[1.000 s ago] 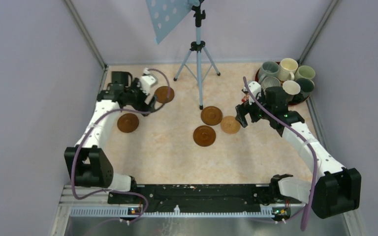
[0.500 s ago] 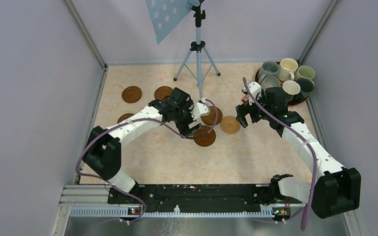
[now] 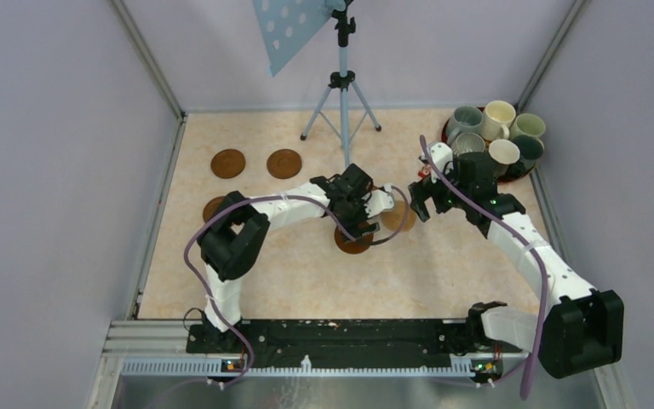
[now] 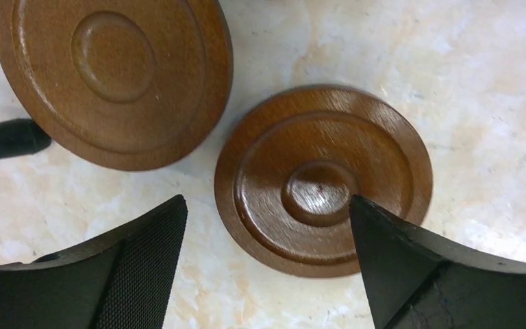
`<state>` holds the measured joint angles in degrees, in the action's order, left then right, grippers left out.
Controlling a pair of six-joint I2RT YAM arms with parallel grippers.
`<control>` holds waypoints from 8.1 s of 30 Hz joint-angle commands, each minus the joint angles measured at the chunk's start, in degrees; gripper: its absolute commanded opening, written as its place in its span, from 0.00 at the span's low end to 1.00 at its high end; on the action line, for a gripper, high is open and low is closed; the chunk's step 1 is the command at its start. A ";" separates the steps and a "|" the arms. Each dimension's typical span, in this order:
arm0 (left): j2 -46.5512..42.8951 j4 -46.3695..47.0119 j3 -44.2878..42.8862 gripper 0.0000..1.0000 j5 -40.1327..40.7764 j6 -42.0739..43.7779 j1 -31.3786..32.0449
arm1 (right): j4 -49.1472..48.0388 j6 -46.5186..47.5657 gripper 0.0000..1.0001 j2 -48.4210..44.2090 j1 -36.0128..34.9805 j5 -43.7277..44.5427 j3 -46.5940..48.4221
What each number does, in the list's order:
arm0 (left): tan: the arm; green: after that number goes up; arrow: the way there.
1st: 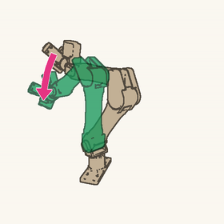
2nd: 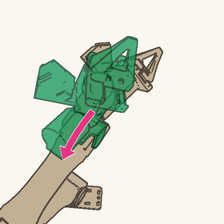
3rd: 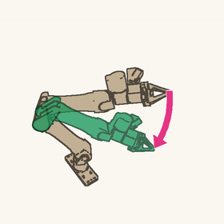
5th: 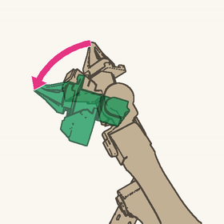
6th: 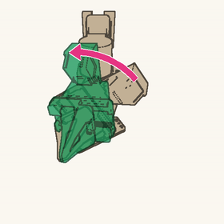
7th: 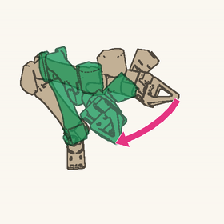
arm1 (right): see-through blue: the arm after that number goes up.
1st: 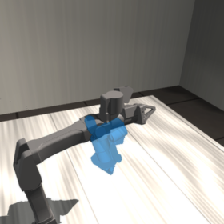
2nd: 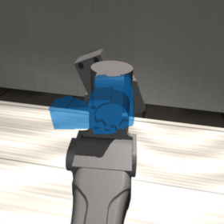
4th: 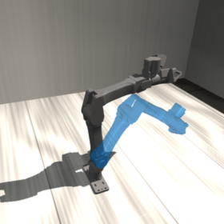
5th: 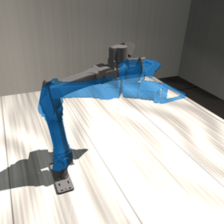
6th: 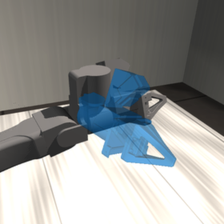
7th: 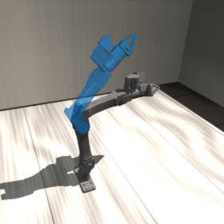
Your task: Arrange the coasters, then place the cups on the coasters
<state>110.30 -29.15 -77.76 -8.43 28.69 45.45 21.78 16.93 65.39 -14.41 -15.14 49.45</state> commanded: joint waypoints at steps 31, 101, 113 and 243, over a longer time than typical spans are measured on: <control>-6.69 5.50 12.56 0.56 0.48 1.55 -32.38 | -2.32 1.35 0.99 -0.42 0.03 0.81 -0.36; 25.02 -6.40 -39.58 0.84 -9.06 0.81 -8.49 | -4.00 -2.70 0.99 -1.21 8.20 12.10 0.88; 25.99 -9.87 -37.03 0.75 -11.47 2.29 -7.96 | -3.77 -2.60 0.99 -0.72 8.19 11.80 1.09; 25.79 -1.82 -38.97 0.79 -8.91 -9.35 4.67 | -0.61 -7.01 0.98 3.03 24.79 -6.92 5.91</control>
<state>134.87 -30.13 -115.61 -15.88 19.20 49.63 22.37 10.17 68.14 9.87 -20.43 54.11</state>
